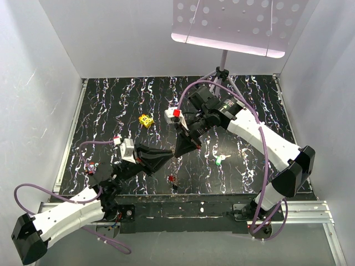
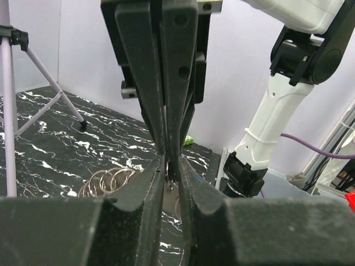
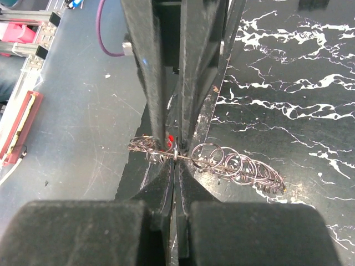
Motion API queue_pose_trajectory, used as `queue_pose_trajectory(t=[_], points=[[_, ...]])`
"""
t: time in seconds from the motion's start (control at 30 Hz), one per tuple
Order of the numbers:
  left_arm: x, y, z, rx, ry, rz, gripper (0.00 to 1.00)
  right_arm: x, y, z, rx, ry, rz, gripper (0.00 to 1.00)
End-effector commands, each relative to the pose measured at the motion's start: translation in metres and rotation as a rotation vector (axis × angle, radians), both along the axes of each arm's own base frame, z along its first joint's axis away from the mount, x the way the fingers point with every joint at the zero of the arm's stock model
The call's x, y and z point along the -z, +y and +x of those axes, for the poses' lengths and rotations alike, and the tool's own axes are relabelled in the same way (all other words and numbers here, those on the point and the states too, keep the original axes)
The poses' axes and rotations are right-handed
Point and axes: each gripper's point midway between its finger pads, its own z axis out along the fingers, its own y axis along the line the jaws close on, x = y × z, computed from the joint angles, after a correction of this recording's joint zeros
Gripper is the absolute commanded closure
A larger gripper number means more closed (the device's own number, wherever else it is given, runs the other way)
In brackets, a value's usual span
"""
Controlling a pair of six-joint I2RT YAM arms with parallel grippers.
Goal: Put the keys on the keyring
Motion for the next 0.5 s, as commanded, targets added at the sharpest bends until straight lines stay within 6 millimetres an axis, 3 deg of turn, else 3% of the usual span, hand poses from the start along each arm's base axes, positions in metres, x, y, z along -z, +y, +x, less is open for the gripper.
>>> queue_pose_trajectory(t=[0.0,0.23,0.47], points=[[-0.008,0.004,0.003,-0.032,-0.019,0.059,0.82,-0.003,-0.002,-0.006,-0.009,0.000,0.007,0.99],[-0.006,0.000,-0.001,-0.007,-0.027,0.144,0.60,-0.004,-0.003,-0.007,-0.008,-0.008,0.007,0.99],[0.004,0.003,-0.003,-0.012,-0.041,0.246,0.56,-0.005,-0.005,-0.009,-0.016,-0.014,0.010,0.99]])
